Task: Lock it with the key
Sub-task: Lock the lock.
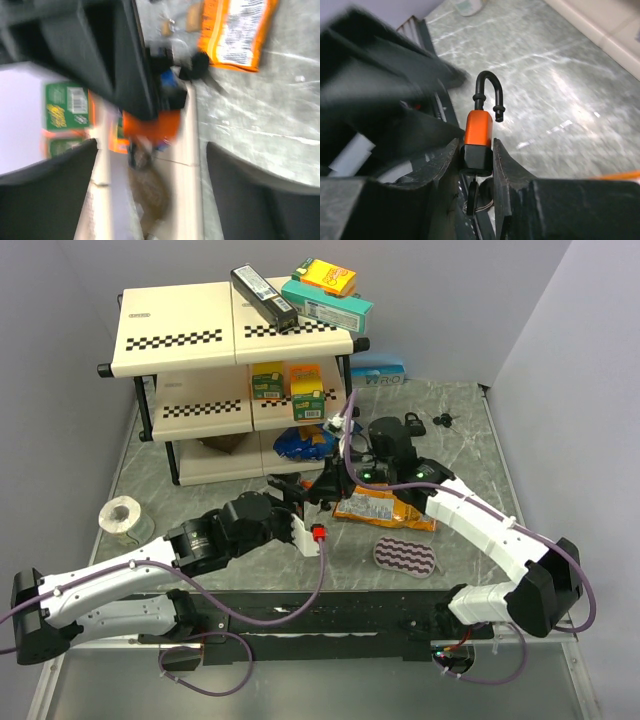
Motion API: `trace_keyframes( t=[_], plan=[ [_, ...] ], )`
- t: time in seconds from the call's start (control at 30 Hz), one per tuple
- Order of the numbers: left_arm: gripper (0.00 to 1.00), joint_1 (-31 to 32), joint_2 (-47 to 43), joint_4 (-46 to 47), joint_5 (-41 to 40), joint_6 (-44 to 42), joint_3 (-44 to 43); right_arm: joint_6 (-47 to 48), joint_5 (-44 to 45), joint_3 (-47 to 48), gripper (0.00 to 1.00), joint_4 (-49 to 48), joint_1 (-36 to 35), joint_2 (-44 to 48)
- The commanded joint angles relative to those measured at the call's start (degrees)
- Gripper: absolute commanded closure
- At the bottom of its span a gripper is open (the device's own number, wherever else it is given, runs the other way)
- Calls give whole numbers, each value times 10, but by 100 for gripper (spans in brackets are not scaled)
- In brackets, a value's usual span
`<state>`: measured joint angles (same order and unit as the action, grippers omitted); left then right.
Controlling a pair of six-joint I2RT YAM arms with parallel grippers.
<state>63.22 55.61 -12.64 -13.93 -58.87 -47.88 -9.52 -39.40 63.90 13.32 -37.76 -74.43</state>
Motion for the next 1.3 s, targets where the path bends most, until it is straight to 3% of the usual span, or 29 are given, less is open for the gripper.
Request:
trace_keyframes(
  t=[0.0, 0.2, 0.33, 0.43, 0.53, 0.6, 0.7, 0.83, 1.13, 1.27],
  plan=[
    [1, -11, -25, -109, 6, 156, -55, -2, -51, -14, 100, -29, 39, 52],
    [4, -97, -56, -260, 183, 332, -131, 7, -134, -40, 100, -13, 119, 92],
    [4, -172, -35, -321, 301, 417, -174, 87, -174, -43, 100, 28, 136, 129],
    [4, -220, -10, -331, 393, 489, -196, 164, -206, -43, 100, 61, 135, 152],
    [3, -259, -7, -275, 448, 540, -188, 201, -240, -35, 100, 93, 133, 168],
    [1, -270, -2, -253, 480, 536, -184, 218, -265, -25, 100, 118, 131, 175],
    [10, -269, 6, -223, 525, 498, -178, 272, -277, -7, 100, 166, 116, 184],
    [16, -252, -9, -134, 523, 469, -132, 334, -257, -3, 100, 195, 89, 198],
    [26, -144, -20, -93, 483, 401, -96, 317, -217, -9, 100, 178, 56, 220],
    [37, -129, -12, -86, 481, 401, -104, 313, -198, -13, 100, 167, 44, 224]
  ],
)
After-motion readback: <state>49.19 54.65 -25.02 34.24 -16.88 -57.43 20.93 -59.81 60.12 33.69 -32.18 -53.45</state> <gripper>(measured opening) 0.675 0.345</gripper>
